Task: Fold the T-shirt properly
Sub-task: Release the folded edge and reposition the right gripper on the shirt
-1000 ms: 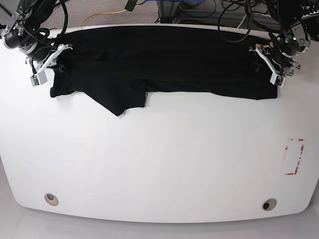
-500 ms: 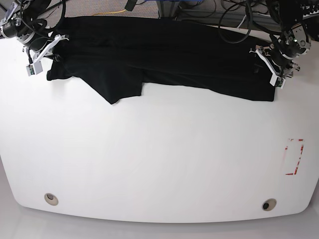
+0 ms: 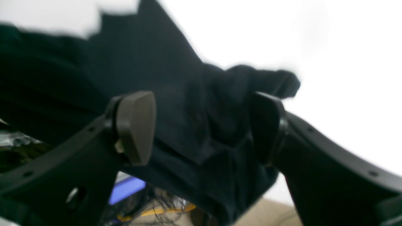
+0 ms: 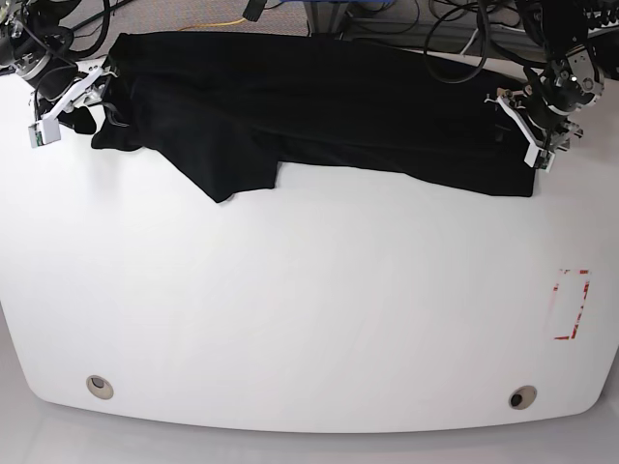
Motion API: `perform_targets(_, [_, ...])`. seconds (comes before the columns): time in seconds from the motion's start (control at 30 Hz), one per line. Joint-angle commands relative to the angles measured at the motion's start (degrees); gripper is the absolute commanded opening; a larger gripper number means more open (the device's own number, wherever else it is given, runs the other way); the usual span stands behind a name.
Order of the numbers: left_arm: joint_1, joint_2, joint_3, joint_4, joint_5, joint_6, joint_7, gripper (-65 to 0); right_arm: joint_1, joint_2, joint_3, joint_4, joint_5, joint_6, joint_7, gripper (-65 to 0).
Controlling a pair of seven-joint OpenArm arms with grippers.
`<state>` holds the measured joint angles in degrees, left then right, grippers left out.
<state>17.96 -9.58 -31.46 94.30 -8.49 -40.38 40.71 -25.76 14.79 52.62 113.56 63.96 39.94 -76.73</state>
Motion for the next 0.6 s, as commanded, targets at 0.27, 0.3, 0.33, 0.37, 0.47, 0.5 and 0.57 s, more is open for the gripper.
perform_targets(0.27, [0.2,-0.66,-0.41,0.25,2.38,0.38,1.88,-25.8,0.92,-4.46,-8.44,0.33,-6.07,0.06,0.47,-35.2])
perform_targets(0.3, [0.2,-0.66,-0.41,0.25,2.38,0.38,1.88,-25.8,1.01,-5.25,-9.15,0.33,-8.18,0.06,0.47,-42.2])
perform_targets(0.33, [0.2,-0.66,-0.41,0.34,2.38,0.38,1.88,-25.8,1.01,-5.78,-9.59,0.33,-9.85,0.06,0.47,-47.2])
perform_targets(0.37, [0.2,-0.66,-0.41,0.34,2.38,0.38,1.88,-25.8,1.1,-5.95,-9.94,0.33,-11.26,0.06,0.47,-50.9])
perform_targets(0.47, [0.2,-0.66,-0.41,0.16,2.38,0.38,1.88,-25.8,1.36,-6.21,-11.7,-0.11,-17.77,0.06,0.64,-55.8])
perform_targets(0.5, [0.2,-0.66,-0.41,0.16,2.38,0.38,1.88,-25.8,1.54,-6.21,-12.49,-0.99,-20.23,0.06,0.64,-54.7])
perform_targets(0.57, [0.2,-0.66,-0.41,0.34,2.29,0.38,1.88,-25.8,3.47,-6.13,-13.28,-3.18,-24.01,0.06,0.64,-51.7])
